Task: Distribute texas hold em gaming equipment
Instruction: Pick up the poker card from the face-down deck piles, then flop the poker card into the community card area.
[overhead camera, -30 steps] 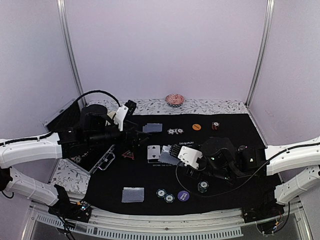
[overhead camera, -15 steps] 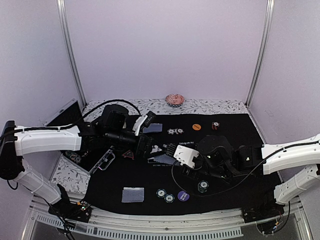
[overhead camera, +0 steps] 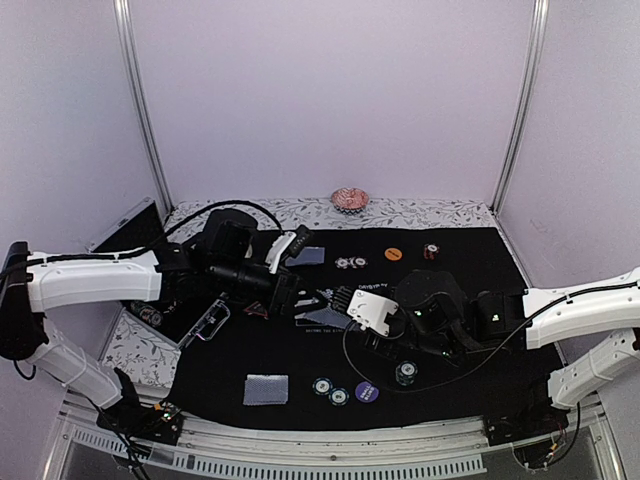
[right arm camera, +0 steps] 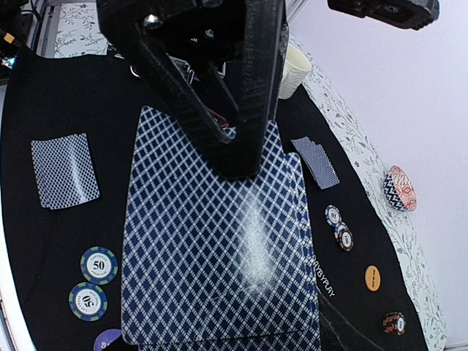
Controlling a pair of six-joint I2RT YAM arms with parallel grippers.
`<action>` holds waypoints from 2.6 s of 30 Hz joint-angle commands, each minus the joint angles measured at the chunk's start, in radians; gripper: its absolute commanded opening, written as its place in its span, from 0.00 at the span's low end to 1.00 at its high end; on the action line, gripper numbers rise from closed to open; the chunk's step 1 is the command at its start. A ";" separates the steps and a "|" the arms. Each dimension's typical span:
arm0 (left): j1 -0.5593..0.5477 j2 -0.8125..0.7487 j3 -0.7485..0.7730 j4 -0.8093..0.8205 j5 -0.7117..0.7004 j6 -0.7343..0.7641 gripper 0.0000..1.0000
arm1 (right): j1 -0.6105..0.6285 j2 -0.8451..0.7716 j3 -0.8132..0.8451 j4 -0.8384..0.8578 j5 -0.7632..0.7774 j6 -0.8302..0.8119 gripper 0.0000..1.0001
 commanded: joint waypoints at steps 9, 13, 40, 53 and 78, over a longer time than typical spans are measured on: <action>0.010 -0.064 0.013 -0.051 0.027 0.014 0.54 | 0.000 -0.023 0.005 0.034 0.012 -0.003 0.56; 0.010 -0.060 0.016 -0.048 0.062 0.007 0.46 | -0.001 -0.026 0.003 0.035 0.013 -0.003 0.56; 0.031 -0.182 0.028 -0.014 0.213 -0.024 0.00 | -0.020 -0.061 -0.058 0.055 0.004 0.016 0.56; 0.083 -0.157 0.248 -0.236 -0.423 0.190 0.00 | -0.032 -0.092 -0.084 0.058 -0.026 0.032 0.56; -0.125 0.705 0.587 -0.087 -1.002 0.659 0.00 | -0.033 -0.163 -0.045 -0.061 -0.057 0.058 0.56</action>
